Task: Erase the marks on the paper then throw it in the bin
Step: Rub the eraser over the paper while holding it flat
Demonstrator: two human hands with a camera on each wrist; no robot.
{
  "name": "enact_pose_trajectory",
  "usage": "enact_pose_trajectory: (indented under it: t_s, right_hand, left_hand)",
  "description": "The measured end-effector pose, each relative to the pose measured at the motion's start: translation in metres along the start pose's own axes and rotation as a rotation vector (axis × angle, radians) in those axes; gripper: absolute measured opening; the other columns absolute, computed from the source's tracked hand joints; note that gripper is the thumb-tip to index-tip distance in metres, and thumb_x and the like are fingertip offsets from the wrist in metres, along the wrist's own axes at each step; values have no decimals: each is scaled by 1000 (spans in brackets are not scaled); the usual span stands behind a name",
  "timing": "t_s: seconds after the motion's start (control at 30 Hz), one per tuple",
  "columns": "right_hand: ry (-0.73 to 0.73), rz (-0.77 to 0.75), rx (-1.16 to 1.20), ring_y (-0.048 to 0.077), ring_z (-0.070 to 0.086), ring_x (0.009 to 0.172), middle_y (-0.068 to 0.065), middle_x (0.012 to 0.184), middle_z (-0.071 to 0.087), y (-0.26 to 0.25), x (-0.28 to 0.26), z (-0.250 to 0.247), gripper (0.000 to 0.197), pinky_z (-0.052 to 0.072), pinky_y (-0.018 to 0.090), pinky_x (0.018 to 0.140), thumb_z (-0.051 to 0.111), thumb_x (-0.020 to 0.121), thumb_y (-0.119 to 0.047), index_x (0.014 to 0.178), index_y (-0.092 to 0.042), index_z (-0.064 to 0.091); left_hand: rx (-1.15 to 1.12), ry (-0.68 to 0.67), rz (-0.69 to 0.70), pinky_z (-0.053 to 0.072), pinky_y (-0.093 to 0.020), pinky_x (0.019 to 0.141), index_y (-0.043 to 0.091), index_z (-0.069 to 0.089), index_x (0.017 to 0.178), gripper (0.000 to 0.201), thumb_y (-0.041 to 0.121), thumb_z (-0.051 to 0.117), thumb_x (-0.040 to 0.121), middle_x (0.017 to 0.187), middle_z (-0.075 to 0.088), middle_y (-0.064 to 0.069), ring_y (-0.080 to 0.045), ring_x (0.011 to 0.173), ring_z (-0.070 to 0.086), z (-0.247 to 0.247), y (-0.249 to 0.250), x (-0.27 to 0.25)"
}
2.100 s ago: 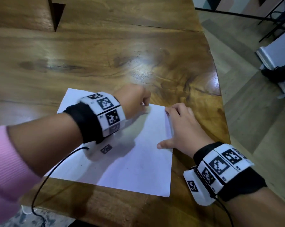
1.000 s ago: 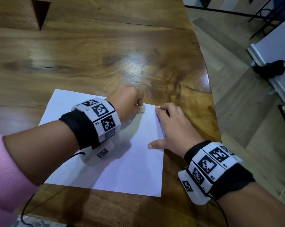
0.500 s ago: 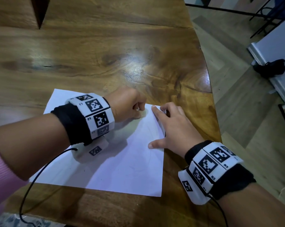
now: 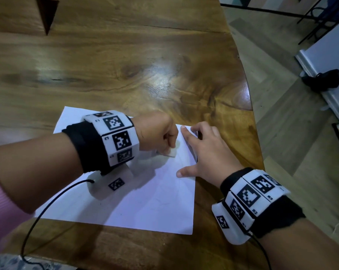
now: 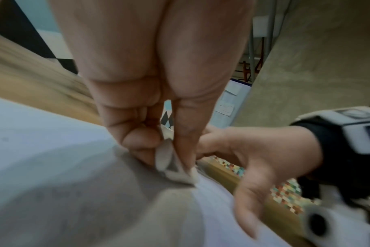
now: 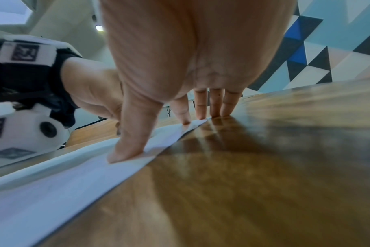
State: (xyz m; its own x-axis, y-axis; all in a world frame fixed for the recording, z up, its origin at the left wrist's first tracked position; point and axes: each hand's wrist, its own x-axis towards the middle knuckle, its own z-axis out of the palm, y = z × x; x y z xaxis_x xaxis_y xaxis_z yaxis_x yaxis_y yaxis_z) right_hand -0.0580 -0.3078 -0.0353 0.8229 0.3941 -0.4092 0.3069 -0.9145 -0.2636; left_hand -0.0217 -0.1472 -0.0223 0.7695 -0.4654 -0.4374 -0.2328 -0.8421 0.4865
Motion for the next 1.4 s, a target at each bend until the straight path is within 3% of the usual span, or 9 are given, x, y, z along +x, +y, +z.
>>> enact_pose_trajectory:
  t_s: [0.13,0.2,0.3,0.47,0.7,0.9,1.1,1.27,1.4]
  right_hand:
    - [1,1,4,12,19,125,-5,136,20,0,-1,0,108,24,24,107,72,64,-58,149,-27,12]
    - [0,1,-1,12,19,125,-5,136,20,0,0,0,108,24,23,107,72,64,-59,149,-27,12]
    - [-2,5,-6,12,19,125,-5,136,19,0,0,0,109,24,24,107,71,64,-60,149,-27,11]
    - [-1,3,-6,13,19,125,-4,136,19,0,0,0,109,23,23,107,71,65,-59,149,-26,11]
    - [-2,11,10,13,20,125,-4,135,21,0,0,1,109,24,24,107,73,63,-58,149,-26,13]
    - [-9,6,-14,14,20,126,-3,136,20,0,0,0,108,24,25,108,71,65,-59,149,-25,12]
    - [-13,9,-9,16,20,127,-3,138,20,0,-1,0,109,25,27,109,72,64,-59,149,-25,12]
    - [-41,3,4,14,18,125,-4,137,18,3,-1,0,114,24,26,110,75,61,-57,149,-26,9]
    - [-47,6,-5,14,17,127,-4,138,17,3,-1,0,117,24,27,111,76,60,-57,149,-26,7]
  left_hand:
    - [-14,260,-60,31,-11,47,10,68,86,12,10,66,74,63,56,8,-14,68,49,-8,-3,11]
    - [-32,161,-22,32,-6,50,10,67,84,10,9,65,74,60,53,8,-15,67,51,-1,-3,6]
    - [-47,-101,26,43,-20,58,14,66,79,9,6,65,74,67,64,-1,-16,60,56,6,0,-6]
    - [-20,281,-66,30,-5,46,10,67,86,12,10,67,74,62,52,6,-15,63,50,-8,-3,10]
    - [18,1,52,34,-8,51,13,68,86,11,10,66,75,56,51,14,-8,57,49,7,4,-3]
    - [11,275,-19,31,-4,50,9,67,87,12,13,66,76,72,58,0,-17,69,49,-4,-7,4]
    - [79,-116,96,44,-20,67,17,69,82,12,10,64,74,84,72,4,-12,71,57,12,-12,-28]
    - [-40,274,-85,35,-16,55,10,68,86,12,8,67,75,64,56,2,-18,68,53,-13,-25,-7]
    - [-35,308,-77,30,-13,53,9,67,85,13,16,69,75,60,51,7,-18,70,49,-4,-23,-1]
